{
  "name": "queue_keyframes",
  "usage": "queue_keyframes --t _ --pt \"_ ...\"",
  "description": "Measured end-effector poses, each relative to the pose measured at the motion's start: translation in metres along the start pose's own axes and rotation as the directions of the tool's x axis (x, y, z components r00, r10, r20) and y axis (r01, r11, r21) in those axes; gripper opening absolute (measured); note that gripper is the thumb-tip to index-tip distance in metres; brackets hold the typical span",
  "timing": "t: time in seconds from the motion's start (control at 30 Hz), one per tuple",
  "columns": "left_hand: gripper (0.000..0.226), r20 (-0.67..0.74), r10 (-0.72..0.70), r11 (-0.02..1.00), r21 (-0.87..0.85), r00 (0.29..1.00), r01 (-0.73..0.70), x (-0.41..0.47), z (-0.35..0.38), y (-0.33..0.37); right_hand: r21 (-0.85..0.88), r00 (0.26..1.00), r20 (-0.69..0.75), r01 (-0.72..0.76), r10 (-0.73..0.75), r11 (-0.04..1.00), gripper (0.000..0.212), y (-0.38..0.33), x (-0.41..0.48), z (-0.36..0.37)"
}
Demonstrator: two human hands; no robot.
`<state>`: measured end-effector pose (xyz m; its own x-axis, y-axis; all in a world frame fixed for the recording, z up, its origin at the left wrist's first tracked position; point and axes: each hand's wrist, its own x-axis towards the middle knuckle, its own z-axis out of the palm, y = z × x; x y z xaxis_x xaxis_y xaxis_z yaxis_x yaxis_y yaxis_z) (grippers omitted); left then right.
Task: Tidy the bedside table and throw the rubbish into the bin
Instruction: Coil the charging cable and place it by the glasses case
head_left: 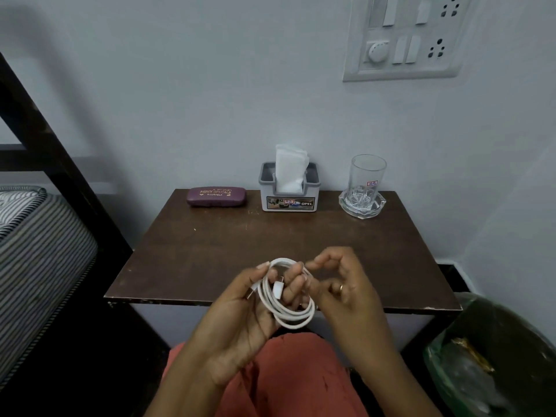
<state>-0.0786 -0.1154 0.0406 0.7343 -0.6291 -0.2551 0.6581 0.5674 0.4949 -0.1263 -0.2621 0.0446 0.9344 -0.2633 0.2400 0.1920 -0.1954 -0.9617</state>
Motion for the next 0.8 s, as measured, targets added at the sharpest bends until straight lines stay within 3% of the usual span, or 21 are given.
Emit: queue_keyframes --t 0.07,0.13,0.23,0.33,0.4,0.53,0.63,0.8 --pt "0.033 -0.003 0.046 0.995 -0.089 0.999 -0.046 0.0 0.004 -0.003 -0.287 0.968 -0.06 0.217 -0.243 0.933 0.022 0.003 -0.004 0.005" --pt "0.014 0.018 0.101 0.99 -0.097 0.995 -0.099 0.001 0.01 -0.006 -0.433 0.931 -0.048 0.308 -0.363 0.847 0.018 0.007 -0.008 0.011" --pt "0.036 -0.019 0.163 0.986 0.048 0.986 -0.162 -0.001 0.017 -0.011 -0.407 0.963 -0.066 0.213 -0.261 0.888 0.014 0.01 -0.012 0.018" --pt "0.031 -0.025 0.185 0.954 0.247 0.982 -0.173 -0.002 0.016 -0.018 -0.454 0.984 -0.108 0.077 -0.141 0.888 0.033 0.014 -0.009 0.019" --pt "0.04 -0.05 0.2 0.917 0.36 0.979 -0.169 -0.004 0.016 -0.02 -0.42 0.996 -0.09 -0.02 -0.019 0.907 0.037 0.017 -0.007 0.019" --pt "0.042 -0.082 0.235 0.875 0.451 0.969 -0.174 -0.006 0.017 -0.023 -0.222 0.978 0.037 -0.19 0.203 0.956 0.005 0.014 -0.008 0.021" --pt "0.04 -0.095 0.256 0.829 0.534 0.962 -0.168 -0.006 0.019 -0.024 -0.07 0.977 -0.03 -0.213 0.211 0.975 0.015 0.011 -0.011 0.025" --pt "0.037 -0.108 0.257 0.802 0.578 0.96 -0.15 -0.006 0.03 -0.02 0.008 0.97 -0.219 -0.104 0.103 0.995 0.028 0.012 -0.016 0.025"
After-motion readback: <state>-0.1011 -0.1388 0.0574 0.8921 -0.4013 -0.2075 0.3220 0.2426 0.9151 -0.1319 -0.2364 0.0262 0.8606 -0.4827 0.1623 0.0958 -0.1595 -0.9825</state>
